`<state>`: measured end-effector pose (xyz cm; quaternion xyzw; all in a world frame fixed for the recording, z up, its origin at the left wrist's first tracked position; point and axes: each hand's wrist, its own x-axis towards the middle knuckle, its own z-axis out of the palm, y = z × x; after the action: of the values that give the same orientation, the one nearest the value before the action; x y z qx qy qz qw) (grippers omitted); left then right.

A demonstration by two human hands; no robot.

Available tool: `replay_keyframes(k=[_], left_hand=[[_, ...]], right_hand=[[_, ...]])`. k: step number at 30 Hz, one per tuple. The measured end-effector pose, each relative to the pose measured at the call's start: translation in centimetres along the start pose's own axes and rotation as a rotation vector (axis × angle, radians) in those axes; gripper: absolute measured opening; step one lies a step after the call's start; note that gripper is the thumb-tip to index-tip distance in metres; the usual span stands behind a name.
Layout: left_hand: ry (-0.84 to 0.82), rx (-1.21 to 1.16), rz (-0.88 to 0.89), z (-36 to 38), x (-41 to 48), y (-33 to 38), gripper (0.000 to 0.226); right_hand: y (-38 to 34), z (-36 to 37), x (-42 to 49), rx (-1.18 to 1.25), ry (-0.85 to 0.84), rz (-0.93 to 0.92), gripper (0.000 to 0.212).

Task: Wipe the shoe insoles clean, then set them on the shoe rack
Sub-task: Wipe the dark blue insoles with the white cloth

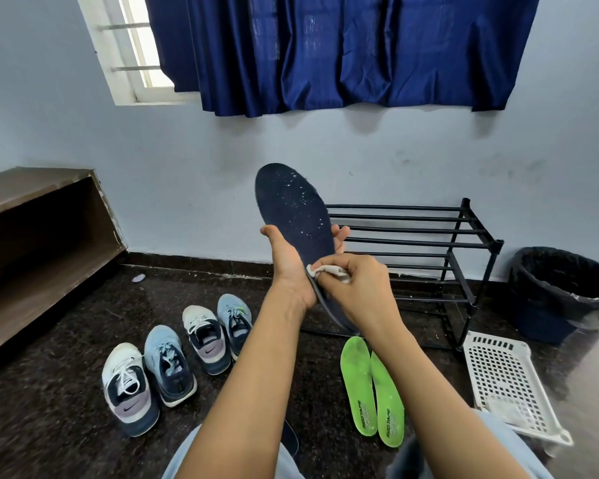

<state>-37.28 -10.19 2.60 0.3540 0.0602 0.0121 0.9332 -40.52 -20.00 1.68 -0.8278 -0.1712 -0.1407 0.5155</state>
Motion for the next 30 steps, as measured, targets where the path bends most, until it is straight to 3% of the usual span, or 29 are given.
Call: replay_keyframes(k=[4,8,14,24,30], left_hand=[[0.003,0.097,0.028,0.5,-0.6,-0.7,0.101],[0.008,0.098,0.027,1.1,-1.0,-1.6,0.087],[-0.005,-0.043,0.076,0.6,0.0,-0.6,0.093],[-0.048,0.036,0.015,1.2,-1.4,-1.9,0.096],[-0.02,0.02,0.044,0.8,-0.7,-1.5,0.096]], right_hand=[[0.0,0.2,1.1,-0.077,0.144,-0.051,0.015],[0.3,-0.2,2.5,-0.139,0.252,-0.01,0.016],[0.1,-0.1,0.8,-0.094,0.06,0.013,0.011],[0.3,-0.6,2.4,-0.104,0.299,-0.004,0.007],[0.6,-0.7,1.0,-0.192,0.06,0.027,0.008]])
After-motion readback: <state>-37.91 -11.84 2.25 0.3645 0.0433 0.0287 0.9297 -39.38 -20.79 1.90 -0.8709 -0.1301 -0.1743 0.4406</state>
